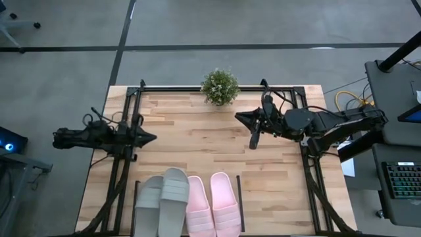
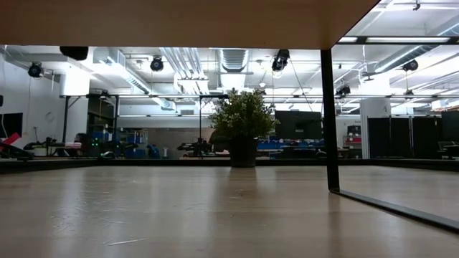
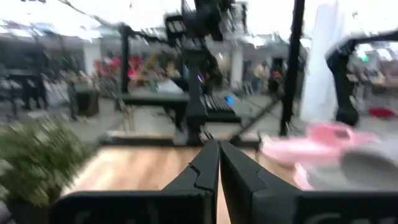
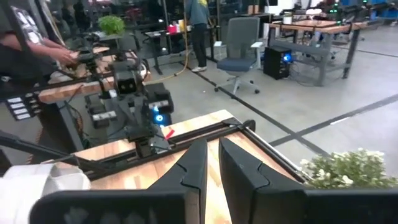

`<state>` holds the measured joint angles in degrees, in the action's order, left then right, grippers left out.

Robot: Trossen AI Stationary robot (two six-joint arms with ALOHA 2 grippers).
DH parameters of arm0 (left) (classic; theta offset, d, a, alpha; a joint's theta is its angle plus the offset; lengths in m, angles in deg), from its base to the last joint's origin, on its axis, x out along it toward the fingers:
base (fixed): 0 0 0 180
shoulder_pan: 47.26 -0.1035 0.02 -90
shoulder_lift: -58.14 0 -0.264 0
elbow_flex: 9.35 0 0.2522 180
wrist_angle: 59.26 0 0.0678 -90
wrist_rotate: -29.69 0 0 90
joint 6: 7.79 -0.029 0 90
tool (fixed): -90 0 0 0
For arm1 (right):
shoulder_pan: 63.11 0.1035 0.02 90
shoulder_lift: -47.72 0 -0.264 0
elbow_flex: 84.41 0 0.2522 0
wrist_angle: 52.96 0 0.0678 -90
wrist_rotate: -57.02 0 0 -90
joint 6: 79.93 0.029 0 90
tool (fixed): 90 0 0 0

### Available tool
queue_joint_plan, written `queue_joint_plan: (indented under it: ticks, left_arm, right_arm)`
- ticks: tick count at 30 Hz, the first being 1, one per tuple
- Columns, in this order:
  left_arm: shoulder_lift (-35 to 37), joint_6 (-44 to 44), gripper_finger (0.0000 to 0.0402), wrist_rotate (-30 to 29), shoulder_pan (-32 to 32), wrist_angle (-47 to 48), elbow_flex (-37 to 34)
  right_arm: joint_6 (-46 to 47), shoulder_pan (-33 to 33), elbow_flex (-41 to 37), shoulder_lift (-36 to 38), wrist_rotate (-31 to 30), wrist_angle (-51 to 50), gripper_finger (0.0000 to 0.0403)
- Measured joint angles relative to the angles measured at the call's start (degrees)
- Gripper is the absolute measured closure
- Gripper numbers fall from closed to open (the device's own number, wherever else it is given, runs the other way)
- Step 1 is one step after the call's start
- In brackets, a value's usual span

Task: Pick and place slides into the shelf
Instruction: Return to Home Position

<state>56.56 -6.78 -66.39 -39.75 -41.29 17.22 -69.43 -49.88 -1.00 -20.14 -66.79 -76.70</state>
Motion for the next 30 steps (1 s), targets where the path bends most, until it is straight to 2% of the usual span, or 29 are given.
queue_joint_plan:
  ticks: [3,6,10,15,21,24,27,30]
  left_arm:
    - [0.0,2.4,0.0401,1.41,0.04,1.79,-1.51]
    - [0.0,5.81,0.0401,2.39,0.0,-4.47,-5.87]
    - [-0.1,6.11,0.0401,1.83,0.0,-19.31,-11.32]
    - [-0.04,5.44,0.0401,1.09,0.0,-21.35,-11.95]
    - [-0.04,-2.95,0.0401,1.11,0.0,-22.57,-11.97]
    - [-0.36,-3.05,0.0401,1.11,0.0,-22.72,-11.92]
    - [-0.67,-2.96,0.0401,1.11,0.0,-20.19,-12.01]
    - [-1.01,-2.96,0.0401,1.1,0.0,-18.04,-12.06]
  right_arm:
    - [-0.02,0.12,-1.07,-0.1,1.83,3.4,0.0369]
    - [-1.51,0.51,-4.68,-0.47,5.56,12.57,0.0369]
    - [-4.44,2.53,-14.14,-0.82,8.52,31.15,0.0369]
    - [-4.98,4.98,-26.61,2.71,9.59,41.15,0.0374]
    - [-7.64,5.51,-39.43,16.26,10.28,41.59,0.0393]
    - [-8.03,5.51,-46.76,26.92,10.27,41.6,0.0394]
    - [-3.86,5.51,-54.3,37.8,10.26,39.2,0.0394]
    - [-3.81,5.62,-59.94,45.7,11.25,35.14,0.0394]
